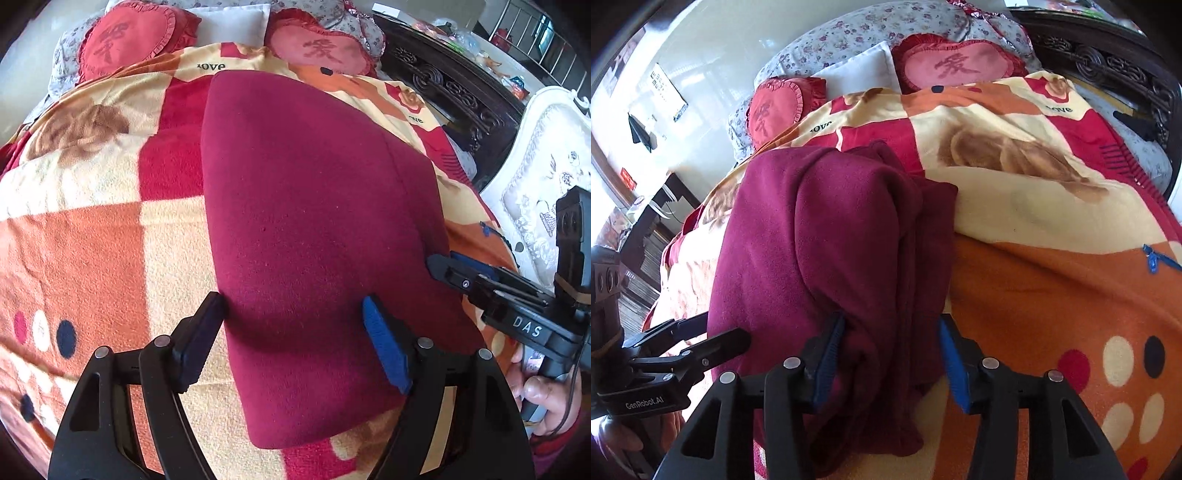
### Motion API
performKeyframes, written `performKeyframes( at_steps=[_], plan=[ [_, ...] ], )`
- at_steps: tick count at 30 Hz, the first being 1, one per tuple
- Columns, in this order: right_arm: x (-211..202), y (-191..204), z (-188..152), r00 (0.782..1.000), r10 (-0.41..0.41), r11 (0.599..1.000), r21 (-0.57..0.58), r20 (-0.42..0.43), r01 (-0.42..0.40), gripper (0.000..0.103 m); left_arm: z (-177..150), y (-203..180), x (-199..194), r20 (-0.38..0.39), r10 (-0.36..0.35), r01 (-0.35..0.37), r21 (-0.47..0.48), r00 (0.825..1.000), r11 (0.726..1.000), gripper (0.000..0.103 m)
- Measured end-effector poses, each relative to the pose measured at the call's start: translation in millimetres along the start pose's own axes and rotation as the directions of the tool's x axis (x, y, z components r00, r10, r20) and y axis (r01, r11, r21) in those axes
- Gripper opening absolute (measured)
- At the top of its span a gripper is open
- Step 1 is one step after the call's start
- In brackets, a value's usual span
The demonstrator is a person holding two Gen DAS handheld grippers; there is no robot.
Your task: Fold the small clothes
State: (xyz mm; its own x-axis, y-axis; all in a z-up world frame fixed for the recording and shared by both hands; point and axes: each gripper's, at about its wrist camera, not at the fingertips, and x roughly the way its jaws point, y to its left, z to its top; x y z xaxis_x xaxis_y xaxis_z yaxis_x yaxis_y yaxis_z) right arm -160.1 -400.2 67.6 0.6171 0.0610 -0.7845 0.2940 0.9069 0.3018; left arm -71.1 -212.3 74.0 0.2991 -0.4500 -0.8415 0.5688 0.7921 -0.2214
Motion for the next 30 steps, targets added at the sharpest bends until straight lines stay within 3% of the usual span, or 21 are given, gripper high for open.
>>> performKeyframes(
  at_steps=[2,8,11,12,13,18,23,26,27,28,30],
  plan=[
    [-4,0,1,1.0,0.014,1.0,0.009,0.008,-0.014,0.048,1,2,-4,-0.005,-0.013,0.013,-0.002,1.0,1.0,0.078],
    [-4,-21,8,0.994,0.106,0.988,0.109,0.04,-0.11,0.065,8,24,-4,-0.013,-0.11,0.108,-0.092,0.994,0.99,0.078],
    [7,-34,11,0.978,0.207,0.959,0.189,0.039,-0.211,0.066,11,31,6,-0.035,-0.162,0.156,-0.128,0.986,0.979,0.078],
    [11,-35,13,0.972,0.231,0.952,0.196,0.04,-0.234,0.071,12,31,9,-0.039,-0.177,0.17,-0.132,0.983,0.977,0.078],
    [14,-35,14,0.97,0.239,0.951,0.192,0.04,-0.243,0.076,13,32,12,-0.042,-0.185,0.178,-0.134,0.982,0.975,0.079],
    [36,-40,22,0.952,0.306,0.927,0.217,0.029,-0.305,0.084,20,31,29,-0.066,-0.222,0.21,-0.156,0.973,0.965,0.085],
    [45,-41,22,0.932,0.361,0.901,0.251,0.026,-0.355,0.087,28,32,38,-0.072,-0.245,0.23,-0.174,0.967,0.958,0.087],
    [41,-35,22,0.919,0.393,0.89,0.234,0.041,-0.391,0.087,30,27,37,-0.062,-0.234,0.223,-0.152,0.97,0.963,0.087],
    [39,-31,22,0.912,0.408,0.887,0.216,0.045,-0.408,0.082,30,26,37,-0.057,-0.231,0.221,-0.145,0.971,0.965,0.083],
    [36,-22,23,0.916,0.398,0.901,0.171,0.04,-0.399,0.07,30,23,36,-0.052,-0.227,0.218,-0.138,0.972,0.966,0.081],
    [31,-10,22,0.95,0.31,0.945,0.1,0.026,-0.311,0.058,30,22,30,-0.04,-0.222,0.215,-0.128,0.974,0.968,0.067]
  ],
)
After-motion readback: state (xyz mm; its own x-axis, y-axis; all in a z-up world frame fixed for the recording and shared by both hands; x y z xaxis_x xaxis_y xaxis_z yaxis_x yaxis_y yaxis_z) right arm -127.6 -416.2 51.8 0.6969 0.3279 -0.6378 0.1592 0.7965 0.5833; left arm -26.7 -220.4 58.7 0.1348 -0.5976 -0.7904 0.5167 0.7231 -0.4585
